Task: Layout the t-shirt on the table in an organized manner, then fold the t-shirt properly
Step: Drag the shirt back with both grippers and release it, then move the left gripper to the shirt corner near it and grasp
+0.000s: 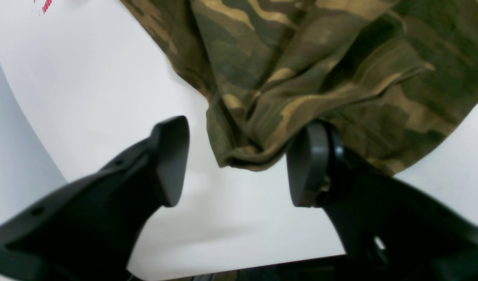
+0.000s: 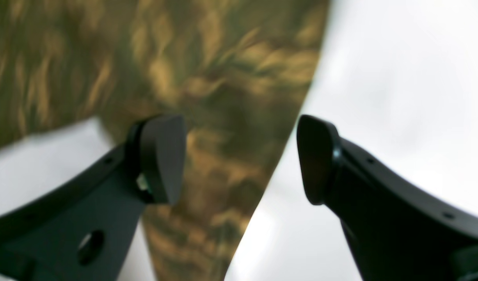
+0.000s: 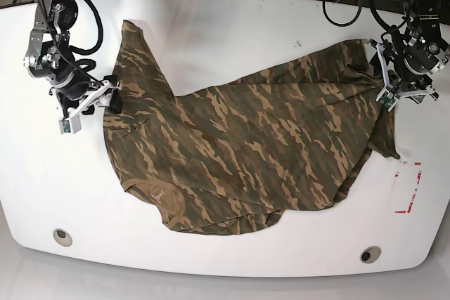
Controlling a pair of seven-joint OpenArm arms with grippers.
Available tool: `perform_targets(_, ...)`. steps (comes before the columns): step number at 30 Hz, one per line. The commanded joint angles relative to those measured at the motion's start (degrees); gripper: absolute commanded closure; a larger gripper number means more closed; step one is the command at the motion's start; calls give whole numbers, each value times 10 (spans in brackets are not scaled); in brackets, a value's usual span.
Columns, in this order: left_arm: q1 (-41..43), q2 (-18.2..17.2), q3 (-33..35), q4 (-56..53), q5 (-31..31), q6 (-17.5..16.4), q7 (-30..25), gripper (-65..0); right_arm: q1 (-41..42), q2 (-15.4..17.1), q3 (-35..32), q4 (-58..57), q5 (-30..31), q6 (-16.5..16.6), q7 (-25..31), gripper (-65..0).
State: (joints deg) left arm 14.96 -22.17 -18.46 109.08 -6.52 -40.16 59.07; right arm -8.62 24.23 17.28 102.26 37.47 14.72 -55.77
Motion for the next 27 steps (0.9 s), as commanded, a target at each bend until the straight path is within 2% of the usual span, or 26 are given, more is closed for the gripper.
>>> perform_targets(1, -18, -11, -16, 9, 4, 2, -11, -385, 21, -4, 11, -4, 11, 3, 46, -442)
perform_targets(4, -35, -9, -19, 8, 5, 2, -39, -388, 40, -9, 27, -38, 11, 3, 59, -452)
perform_targets(11, -43, 3, -47, 9, 1, 2, -88, -388, 81, -53, 88, -140, 13, 6, 95, -450)
perform_targets(19, -73, 35, -94, 9, 3, 2, -165, -389, 108, -51, 98, -234, 13, 8, 127, -452)
perform_targets(27, -74, 34, -103, 10, 2, 2, -176, -389, 101, -58, 97, -244, 15, 8, 129, -450)
